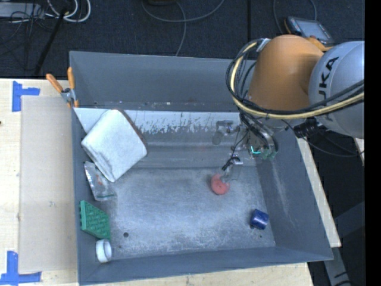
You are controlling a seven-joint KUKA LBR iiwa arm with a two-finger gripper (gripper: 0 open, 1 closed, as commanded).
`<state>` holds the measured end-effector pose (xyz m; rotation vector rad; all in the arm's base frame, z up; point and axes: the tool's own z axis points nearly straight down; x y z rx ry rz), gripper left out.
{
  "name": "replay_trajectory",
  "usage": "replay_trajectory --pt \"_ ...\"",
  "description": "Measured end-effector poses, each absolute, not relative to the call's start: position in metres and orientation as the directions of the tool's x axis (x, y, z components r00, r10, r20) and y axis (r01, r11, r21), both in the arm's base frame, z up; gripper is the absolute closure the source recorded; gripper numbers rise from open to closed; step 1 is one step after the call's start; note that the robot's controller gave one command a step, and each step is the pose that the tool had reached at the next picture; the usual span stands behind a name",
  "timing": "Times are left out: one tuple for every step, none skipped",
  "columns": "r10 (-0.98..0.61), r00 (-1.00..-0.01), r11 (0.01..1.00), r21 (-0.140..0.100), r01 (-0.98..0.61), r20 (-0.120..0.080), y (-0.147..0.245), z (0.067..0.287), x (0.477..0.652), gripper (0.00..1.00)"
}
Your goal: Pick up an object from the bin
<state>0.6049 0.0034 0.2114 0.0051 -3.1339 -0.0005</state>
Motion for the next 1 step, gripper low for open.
replay_trajectory --pt "-0.237 -0.972 0.972 0.002 -0.237 0.006 -0.0554 0.0658 0.594 0.0"
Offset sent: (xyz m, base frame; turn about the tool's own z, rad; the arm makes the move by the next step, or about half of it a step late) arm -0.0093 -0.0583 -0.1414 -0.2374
